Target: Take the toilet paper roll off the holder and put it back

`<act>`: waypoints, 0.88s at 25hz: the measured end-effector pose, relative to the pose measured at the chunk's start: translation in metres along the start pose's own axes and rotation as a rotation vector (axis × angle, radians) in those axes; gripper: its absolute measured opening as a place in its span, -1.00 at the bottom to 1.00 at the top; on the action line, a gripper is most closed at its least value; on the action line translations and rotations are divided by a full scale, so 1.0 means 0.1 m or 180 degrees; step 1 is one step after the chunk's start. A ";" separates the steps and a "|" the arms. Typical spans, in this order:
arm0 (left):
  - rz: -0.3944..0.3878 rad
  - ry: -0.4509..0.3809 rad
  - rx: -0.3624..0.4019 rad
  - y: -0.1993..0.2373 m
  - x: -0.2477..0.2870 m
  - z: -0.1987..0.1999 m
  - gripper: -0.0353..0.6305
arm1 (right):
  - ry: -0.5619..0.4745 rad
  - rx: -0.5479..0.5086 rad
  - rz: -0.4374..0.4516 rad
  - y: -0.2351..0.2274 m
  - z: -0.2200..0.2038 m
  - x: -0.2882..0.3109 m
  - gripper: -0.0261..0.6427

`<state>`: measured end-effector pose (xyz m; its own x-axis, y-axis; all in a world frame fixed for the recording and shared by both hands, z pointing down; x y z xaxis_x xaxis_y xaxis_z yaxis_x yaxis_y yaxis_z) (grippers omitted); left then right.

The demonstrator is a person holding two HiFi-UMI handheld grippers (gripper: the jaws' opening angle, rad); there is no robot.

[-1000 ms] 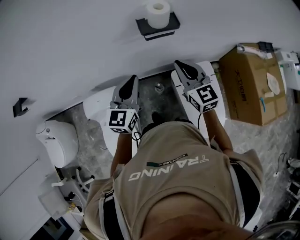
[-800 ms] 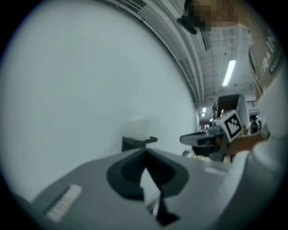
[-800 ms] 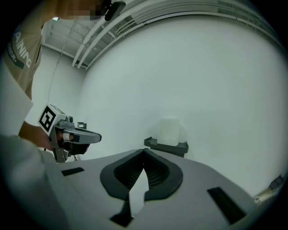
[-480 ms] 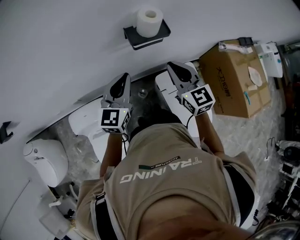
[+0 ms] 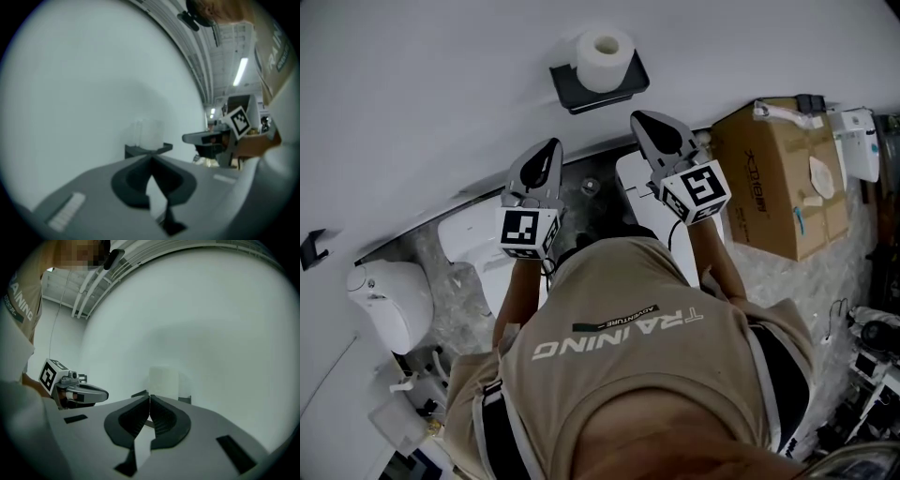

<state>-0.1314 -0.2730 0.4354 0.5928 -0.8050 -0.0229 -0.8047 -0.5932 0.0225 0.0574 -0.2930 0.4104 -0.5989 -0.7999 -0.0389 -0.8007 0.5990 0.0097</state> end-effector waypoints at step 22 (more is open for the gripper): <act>0.0375 0.0003 0.0050 0.38 0.71 0.07 -0.88 | -0.0033 0.0194 0.0466 -0.45 0.12 0.49 -0.87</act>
<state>-0.1203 -0.3531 0.4275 0.4941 -0.8691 -0.0203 -0.8692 -0.4944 0.0092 0.0642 -0.3583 0.3955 -0.7088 -0.7035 -0.0519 -0.7021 0.7107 -0.0447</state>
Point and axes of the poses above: the fingertips, and each gripper's own axes: x forward along the fingers, y to its left, z out of its top, the point moved 5 cm from there along -x, backward along the fingers, and after that the axes turned 9 degrees about -y, right-handed, at the moved point
